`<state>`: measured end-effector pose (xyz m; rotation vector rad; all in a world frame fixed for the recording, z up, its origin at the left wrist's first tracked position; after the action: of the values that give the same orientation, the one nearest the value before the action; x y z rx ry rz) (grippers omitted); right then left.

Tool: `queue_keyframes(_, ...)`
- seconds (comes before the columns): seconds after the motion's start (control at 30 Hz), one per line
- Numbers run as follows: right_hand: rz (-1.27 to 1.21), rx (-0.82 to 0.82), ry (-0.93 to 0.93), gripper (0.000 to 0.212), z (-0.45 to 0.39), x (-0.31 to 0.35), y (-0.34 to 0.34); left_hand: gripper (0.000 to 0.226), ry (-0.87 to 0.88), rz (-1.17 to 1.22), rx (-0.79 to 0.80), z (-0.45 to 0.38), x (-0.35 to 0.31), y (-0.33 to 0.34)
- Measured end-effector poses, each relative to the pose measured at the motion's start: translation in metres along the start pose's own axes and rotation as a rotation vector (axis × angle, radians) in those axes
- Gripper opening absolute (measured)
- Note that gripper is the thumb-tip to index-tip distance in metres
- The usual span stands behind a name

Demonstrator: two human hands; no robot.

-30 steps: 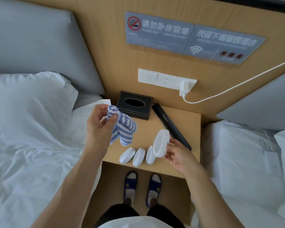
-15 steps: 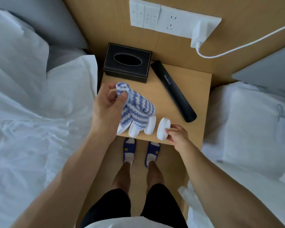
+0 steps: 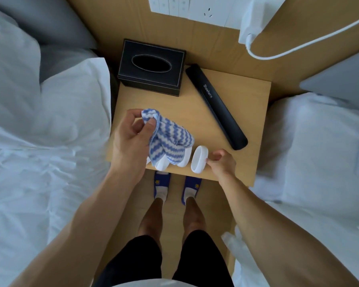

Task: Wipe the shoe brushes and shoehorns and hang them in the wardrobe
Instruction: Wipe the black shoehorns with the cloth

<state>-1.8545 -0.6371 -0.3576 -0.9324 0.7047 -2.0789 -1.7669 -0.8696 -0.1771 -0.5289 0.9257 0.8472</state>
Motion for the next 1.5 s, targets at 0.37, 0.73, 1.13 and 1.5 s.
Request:
queue_keyframes(0.37,0.206,-0.267,-0.357,0.034,-0.085,0.064,-0.059,0.017,-0.025,0.035,-0.046,0.001,0.005,0.019)
queue_keyframes(0.73,0.392,-0.096,-0.276,0.027,-0.121,0.066,-0.055,0.012,-0.064,0.113,-0.106,0.000,0.012,0.021)
queue_keyframes(1.13,0.389,-0.151,-0.368,0.026,-0.117,0.066,-0.073,0.014,-0.042,0.074,-0.100,0.011,0.005,0.029)
queue_keyframes(1.5,0.176,-0.195,-0.471,0.015,-0.062,0.088,-0.131,0.011,0.056,0.096,-0.017,0.033,-0.047,0.038)
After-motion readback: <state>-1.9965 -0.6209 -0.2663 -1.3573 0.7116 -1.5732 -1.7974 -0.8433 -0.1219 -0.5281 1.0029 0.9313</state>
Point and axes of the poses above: each hand's wrist, its own z-axis away from the middle knuckle, its own y-axis out of the palm, x = y × z, the point moved 3 cm from there along -z, towards the middle knuckle, and after that the axes turned 11 degrees about -x, right-handed, at the moved point
